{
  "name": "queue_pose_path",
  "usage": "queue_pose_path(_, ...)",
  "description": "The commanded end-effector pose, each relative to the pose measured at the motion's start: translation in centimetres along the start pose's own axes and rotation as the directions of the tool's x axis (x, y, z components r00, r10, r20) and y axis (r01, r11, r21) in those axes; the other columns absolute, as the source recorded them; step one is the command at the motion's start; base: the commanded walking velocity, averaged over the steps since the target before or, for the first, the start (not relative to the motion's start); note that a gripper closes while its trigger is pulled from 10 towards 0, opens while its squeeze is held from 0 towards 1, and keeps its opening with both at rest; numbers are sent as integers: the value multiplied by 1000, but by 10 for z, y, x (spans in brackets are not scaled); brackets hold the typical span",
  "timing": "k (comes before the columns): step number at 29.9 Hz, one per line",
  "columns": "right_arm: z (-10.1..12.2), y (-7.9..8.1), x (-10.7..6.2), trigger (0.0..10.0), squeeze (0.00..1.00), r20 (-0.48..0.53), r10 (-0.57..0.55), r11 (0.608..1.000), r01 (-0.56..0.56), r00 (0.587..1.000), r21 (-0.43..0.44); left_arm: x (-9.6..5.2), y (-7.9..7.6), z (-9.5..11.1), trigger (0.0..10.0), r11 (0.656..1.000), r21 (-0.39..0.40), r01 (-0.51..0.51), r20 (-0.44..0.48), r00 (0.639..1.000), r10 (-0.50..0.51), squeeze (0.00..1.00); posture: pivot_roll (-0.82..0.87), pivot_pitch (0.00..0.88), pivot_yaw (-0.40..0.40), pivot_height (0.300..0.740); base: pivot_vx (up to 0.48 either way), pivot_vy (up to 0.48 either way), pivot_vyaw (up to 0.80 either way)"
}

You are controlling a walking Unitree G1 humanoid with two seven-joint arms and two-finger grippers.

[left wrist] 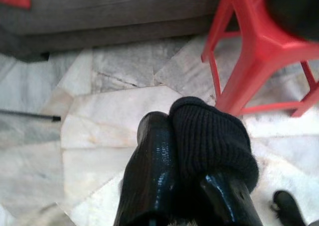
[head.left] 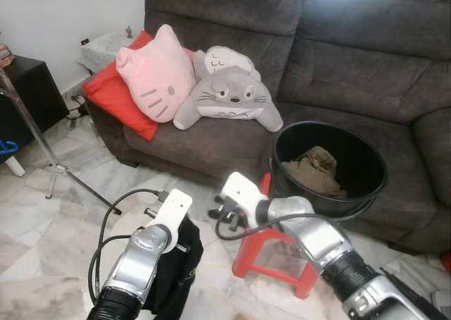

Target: Hang hanger

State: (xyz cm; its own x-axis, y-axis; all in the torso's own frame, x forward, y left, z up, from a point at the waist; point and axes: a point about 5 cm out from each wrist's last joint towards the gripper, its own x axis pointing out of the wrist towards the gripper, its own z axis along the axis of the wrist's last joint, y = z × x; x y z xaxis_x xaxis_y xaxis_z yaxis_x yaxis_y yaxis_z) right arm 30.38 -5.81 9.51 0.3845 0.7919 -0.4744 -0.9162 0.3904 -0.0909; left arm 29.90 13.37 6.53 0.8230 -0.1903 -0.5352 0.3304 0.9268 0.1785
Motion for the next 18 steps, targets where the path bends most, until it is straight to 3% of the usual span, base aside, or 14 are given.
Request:
queue_pose_path(1, -1, 7, 2, 10000, 0, 1, 38, 999, -38, 999, -6, -1, 5, 21, 0, 996, -89, -28, 68, 997, 34, 0, -7, 0, -35, 740, 0, 0, 0)
queue_pose_path(5, -4, 14, 5, 10000, 0, -15, 65, 998, -65, 998, -9, 1, 7, 33, 0, 971, -232, -50, 98, 992, 75, 0, -9, 0, -34, 740, 0, 0, 0)
queue_pose_path(8, -6, 12, 9, 10000, 0, -57, -22, 999, 20, 998, -33, 2, 9, 51, 0, 937, -348, -34, 149, 985, 91, 0, -11, 0, -34, 740, 0, 0, 0)
queue_pose_path(13, -3, 13, 9, 10000, 0, -25, -87, 996, 86, 996, -36, 3, 8, 67, 0, 901, -434, 3, 189, 978, 88, 0, -9, 0, -37, 740, 0, 0, 0)
queue_pose_path(16, -3, 12, 8, 10000, 0, -16, -117, 993, 117, 993, -34, 2, 8, 70, 0, 895, -446, 12, 200, 976, 86, 0, -15, 0, -33, 740, 0, 0, 0)
queue_pose_path(17, -2, 7, 6, 10000, 0, 0, -197, 980, 196, 980, -31, 2, 7, 76, 0, 885, -464, 34, 224, 971, 80, 0, -19, 0, -32, 740, 0, 0, 0)
queue_pose_path(18, -1, -6, -1, 10000, 0, 52, -377, 924, 380, 925, -49, 1, 4, 91, 0, 867, -487, 104, 288, 957, 47, 0, -19, 0, -32, 740, 0, 0, 0)
